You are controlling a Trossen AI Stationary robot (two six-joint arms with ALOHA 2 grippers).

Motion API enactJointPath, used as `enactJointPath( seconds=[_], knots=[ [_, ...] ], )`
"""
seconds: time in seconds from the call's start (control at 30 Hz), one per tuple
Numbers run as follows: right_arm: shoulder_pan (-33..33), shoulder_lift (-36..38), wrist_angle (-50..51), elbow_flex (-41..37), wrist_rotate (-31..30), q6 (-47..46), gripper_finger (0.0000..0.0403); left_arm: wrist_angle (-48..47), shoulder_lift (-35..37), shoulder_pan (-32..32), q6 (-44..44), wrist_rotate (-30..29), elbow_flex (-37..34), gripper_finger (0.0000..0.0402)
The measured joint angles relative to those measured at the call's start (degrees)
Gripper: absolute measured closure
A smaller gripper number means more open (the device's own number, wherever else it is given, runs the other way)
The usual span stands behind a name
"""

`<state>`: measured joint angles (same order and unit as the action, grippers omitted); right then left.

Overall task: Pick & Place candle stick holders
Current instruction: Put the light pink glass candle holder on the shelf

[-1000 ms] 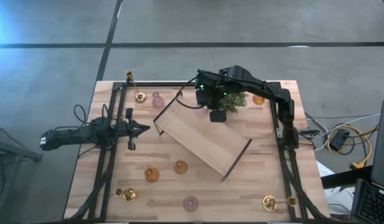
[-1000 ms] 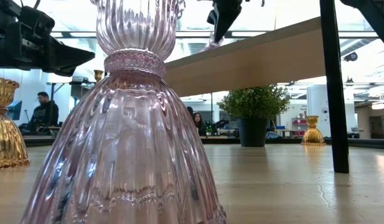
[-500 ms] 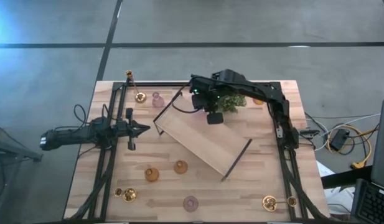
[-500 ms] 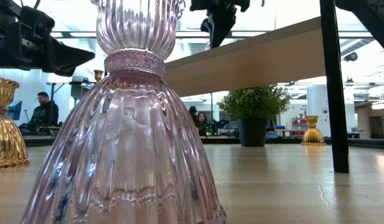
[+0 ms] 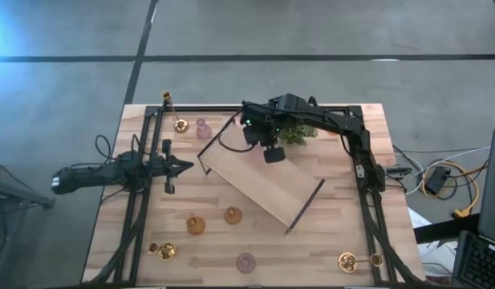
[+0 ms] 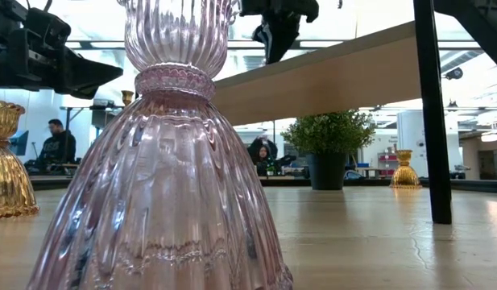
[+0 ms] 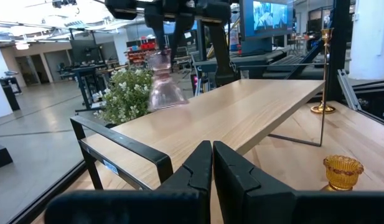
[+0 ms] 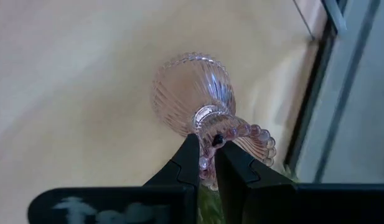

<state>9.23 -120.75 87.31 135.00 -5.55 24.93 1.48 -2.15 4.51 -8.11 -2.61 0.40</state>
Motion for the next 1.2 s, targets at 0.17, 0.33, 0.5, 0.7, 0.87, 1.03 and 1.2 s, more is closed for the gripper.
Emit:
enactJointPath(
  seconds=[0.17,0.33,0.5,0.7,0.87,1.03,1.2],
  knots=[
    [-0.89,-0.05,-0.59,0.00,0.25,0.79,0.0382,0.00,0.00,-0.01,-0.01,0.00,0.00,0.0383],
    [-0.98,-0.09,-0.80,-0.02,0.06,0.72,0.0382,0.00,0.00,0.00,0.00,0.00,0.02,0.0383],
    [-0.98,-0.13,-1.85,-0.07,0.06,0.57,0.0382,0.00,0.00,0.01,-0.01,0.00,0.02,0.0383],
    [-0.98,-0.17,-2.38,-0.11,0.06,-0.01,0.0353,0.00,0.00,0.00,-0.01,0.00,0.02,0.0383],
    [-0.98,-0.20,-2.33,-0.13,-0.31,-0.55,0.0342,0.00,0.00,0.01,-0.01,0.02,0.00,0.0383],
    [-0.98,-0.20,-2.27,-0.15,-0.49,-0.52,0.0351,0.00,0.00,0.00,-0.01,0.01,0.01,0.0383],
    [-0.98,-0.20,-2.29,-0.15,-0.49,-0.52,0.0356,0.00,0.00,0.00,-0.01,0.02,0.01,0.0383]
  ],
)
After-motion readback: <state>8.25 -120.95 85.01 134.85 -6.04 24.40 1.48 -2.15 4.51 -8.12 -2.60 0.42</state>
